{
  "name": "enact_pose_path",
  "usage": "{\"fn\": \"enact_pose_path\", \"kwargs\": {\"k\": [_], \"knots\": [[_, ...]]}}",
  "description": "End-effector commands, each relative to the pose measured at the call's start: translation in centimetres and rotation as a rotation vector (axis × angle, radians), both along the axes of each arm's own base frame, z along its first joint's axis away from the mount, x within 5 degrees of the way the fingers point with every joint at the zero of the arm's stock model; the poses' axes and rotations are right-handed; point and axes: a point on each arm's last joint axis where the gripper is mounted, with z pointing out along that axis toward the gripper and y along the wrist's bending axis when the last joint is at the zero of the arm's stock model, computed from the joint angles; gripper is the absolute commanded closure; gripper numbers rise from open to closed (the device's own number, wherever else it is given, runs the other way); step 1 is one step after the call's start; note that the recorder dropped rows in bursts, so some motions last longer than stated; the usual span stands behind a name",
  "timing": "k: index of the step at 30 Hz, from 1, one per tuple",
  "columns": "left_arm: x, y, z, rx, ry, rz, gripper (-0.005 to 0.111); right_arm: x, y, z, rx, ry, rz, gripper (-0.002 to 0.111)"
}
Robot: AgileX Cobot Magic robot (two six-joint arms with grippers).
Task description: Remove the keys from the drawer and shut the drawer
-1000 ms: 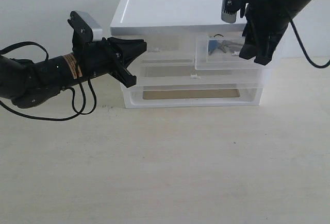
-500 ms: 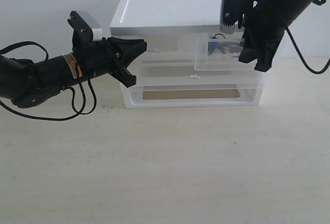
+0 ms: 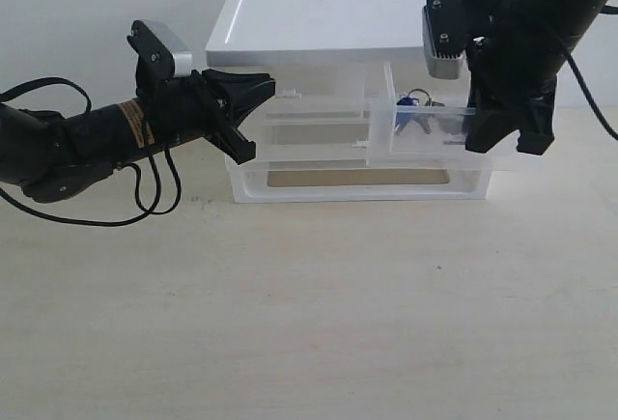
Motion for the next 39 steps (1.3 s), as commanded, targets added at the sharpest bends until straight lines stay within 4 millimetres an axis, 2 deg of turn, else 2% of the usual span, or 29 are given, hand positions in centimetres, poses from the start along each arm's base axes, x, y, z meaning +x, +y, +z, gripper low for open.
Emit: {"fn": "enact_pose_path", "kwargs": {"k": [1, 13, 15, 19, 22, 28, 34, 37, 39], "knots": [[0.4, 0.2, 0.1, -0.019, 0.012, 0.031, 0.102, -1.0, -0.4, 1.2, 0.006, 0.016, -0.014, 0.108], [0.4, 0.2, 0.1, -0.019, 0.012, 0.031, 0.102, -0.4, -0.8, 1.3, -0.012, -0.026, -0.143, 0.106], [0.4, 0.2, 0.1, -0.019, 0.012, 0.031, 0.102, -0.2, -0.8, 1.3, -0.007, -0.044, -0.148, 0.096], [0.4, 0.2, 0.0, -0.017, 0.013, 0.032, 0.102, -0.1, -0.9, 1.5, -0.011, -0.068, -0.161, 0.069], [0.4, 0.2, 0.0, -0.017, 0.013, 0.032, 0.102, 0.0, -1.1, 2.2, 0.001, -0.122, -0.194, 0.06], [0.4, 0.2, 0.0, -0.014, 0.015, 0.034, 0.102, -1.1, -1.1, 4.2, 0.056, -0.154, -0.241, 0.06], [0.4, 0.3, -0.1, -0.006, 0.021, 0.04, 0.102, -2.2, -0.3, 7.3, 0.291, -0.209, -0.365, 0.06], [0.5, 0.3, -0.1, -0.003, 0.024, 0.042, 0.102, -2.1, -0.1, 8.2, 0.415, -0.21, -0.498, 0.06], [0.5, 0.3, -0.1, -0.002, 0.025, 0.043, 0.102, -1.6, 0.0, 7.8, 0.452, -0.178, -0.596, 0.06]]}}
